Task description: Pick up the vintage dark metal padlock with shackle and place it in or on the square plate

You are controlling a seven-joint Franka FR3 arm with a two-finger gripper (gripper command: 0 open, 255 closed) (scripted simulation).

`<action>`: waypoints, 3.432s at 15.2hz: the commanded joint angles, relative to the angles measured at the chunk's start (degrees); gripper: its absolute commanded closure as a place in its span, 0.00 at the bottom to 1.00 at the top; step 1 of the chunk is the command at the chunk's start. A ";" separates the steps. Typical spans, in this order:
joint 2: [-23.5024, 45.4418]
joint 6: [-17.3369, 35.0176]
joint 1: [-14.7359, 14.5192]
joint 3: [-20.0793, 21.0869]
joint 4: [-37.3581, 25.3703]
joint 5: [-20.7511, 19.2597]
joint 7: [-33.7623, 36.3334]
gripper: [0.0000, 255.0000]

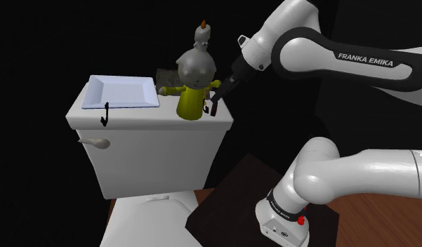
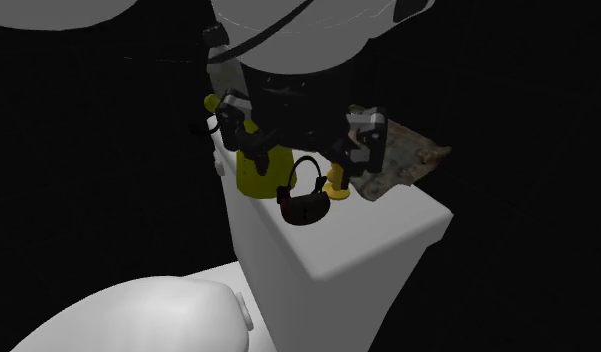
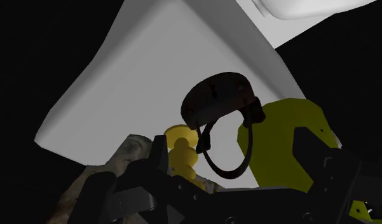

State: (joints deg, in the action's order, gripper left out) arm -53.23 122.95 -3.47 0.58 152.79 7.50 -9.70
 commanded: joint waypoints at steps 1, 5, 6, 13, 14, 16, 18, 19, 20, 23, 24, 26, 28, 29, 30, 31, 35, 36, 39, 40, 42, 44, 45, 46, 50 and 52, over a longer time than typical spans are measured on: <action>0.65 1.49 -0.07 0.06 0.76 0.12 -0.12 0.00; 0.65 1.49 -0.07 0.06 0.76 0.12 -0.12 0.00; 0.65 1.49 -0.07 0.06 0.76 0.12 -0.12 0.00; 0.65 1.47 -0.07 0.06 0.75 0.12 -0.11 1.00; 0.65 1.47 -0.07 0.06 0.75 0.12 -0.11 1.00; 0.64 1.47 -0.08 0.07 0.75 0.12 -0.10 1.00; 0.65 1.49 -0.07 0.06 0.76 0.12 -0.12 1.00; 0.67 0.74 -0.04 0.05 -0.02 0.06 -0.04 1.00; 0.71 -0.01 -0.01 0.04 -0.80 0.00 0.04 1.00; 0.94 -2.19 0.06 -0.01 -3.23 -0.17 0.27 1.00; 1.04 -2.91 0.08 -0.02 -4.05 -0.22 0.35 1.00; 1.28 -4.33 0.12 -0.05 -5.71 -0.32 0.49 1.00; 1.56 -5.74 0.15 -0.08 -7.40 -0.42 0.64 1.00; 1.72 -6.43 0.16 -0.09 -8.26 -0.46 0.71 1.00; 1.89 -7.12 0.18 -0.11 -9.12 -0.51 0.78 1.00; 2.07 -7.81 0.19 -0.12 -9.99 -0.55 0.85 1.00; 2.90 -10.52 0.23 -0.18 -13.55 -0.72 1.13 1.00; 2.94 -10.65 0.23 -0.19 -13.71 -0.72 1.15 1.00; 9.33 -7.85 -0.26 1.97 -17.53 -0.02 3.04 1.00; 11.47 -7.04 -0.36 2.67 -18.94 0.12 3.68 1.00; 15.74 -5.63 -0.47 4.05 -21.95 0.27 4.97 1.00; 20.02 -4.48 -0.51 5.40 -25.23 0.18 6.31 1.00; 22.16 -4.00 -0.50 6.07 -26.97 0.06 7.00 1.00; 24.31 -3.59 -0.47 6.73 -28.78 -0.12 7.72 1.00; 32.97 -2.63 -0.28 9.37 -36.70 -1.46 10.75 1.00; 37.38 -2.56 -0.20 10.65 -41.11 -2.53 12.40 1.00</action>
State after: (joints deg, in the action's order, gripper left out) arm -18.32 120.63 -3.78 10.68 114.30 5.52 1.98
